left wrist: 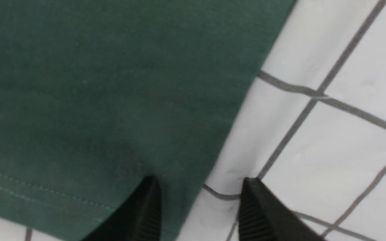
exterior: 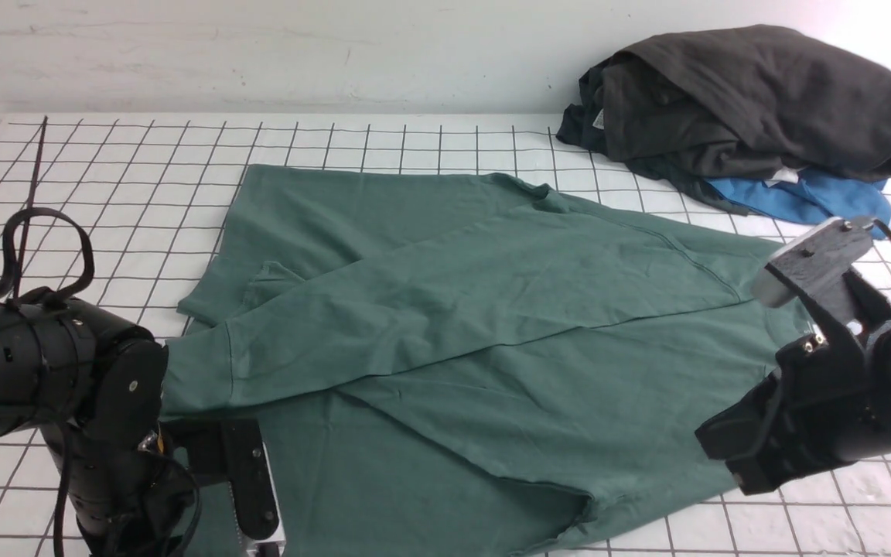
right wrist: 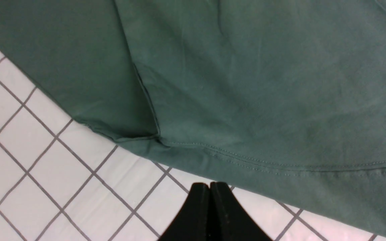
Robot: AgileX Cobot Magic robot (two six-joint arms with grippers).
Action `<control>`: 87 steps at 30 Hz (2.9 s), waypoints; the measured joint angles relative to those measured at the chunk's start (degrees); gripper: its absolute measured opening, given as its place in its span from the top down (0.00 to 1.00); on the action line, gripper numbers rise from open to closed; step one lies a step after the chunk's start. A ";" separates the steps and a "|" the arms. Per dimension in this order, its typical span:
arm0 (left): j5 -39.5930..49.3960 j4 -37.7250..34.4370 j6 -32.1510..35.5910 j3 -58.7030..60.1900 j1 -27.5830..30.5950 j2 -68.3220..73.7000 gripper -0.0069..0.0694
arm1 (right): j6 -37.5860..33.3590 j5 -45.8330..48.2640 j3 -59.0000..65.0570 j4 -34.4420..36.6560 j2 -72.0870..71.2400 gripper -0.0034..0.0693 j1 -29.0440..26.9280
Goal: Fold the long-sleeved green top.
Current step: Use both arms simultaneously to clamp the lower edge of the clothing fabric, then use both arms to drag the lower edge of the fabric forward and fold it over the upper edge, then use the right arm to clamp the right edge of the fabric
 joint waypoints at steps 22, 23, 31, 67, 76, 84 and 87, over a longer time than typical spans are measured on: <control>-6.48 2.22 -21.69 -1.50 -0.07 -16.83 0.92 | -14.16 -2.97 -0.26 -21.89 1.15 0.77 -0.85; -6.33 2.46 -22.51 -1.85 -0.07 -18.13 0.92 | -11.97 -3.44 -0.38 -28.74 3.91 0.65 -2.48; -5.21 2.93 -24.01 -1.90 -0.07 -20.03 0.92 | -8.17 -7.68 -0.43 -49.39 16.48 0.34 -4.61; -2.12 6.05 -44.54 -86.13 10.45 41.24 0.81 | 34.94 -14.68 -51.10 -51.92 48.92 0.84 -8.02; 19.40 0.55 -46.86 -119.09 11.90 58.24 0.40 | 45.43 3.51 -66.87 -46.98 54.58 0.51 -7.63; 22.10 -17.17 -35.81 -120.47 10.52 56.84 0.55 | 3.64 4.35 -68.54 -10.72 58.39 0.91 -1.10; 22.53 -17.24 -34.78 -120.15 9.41 56.21 0.65 | -8.51 1.70 -69.27 -0.44 63.13 0.96 -0.08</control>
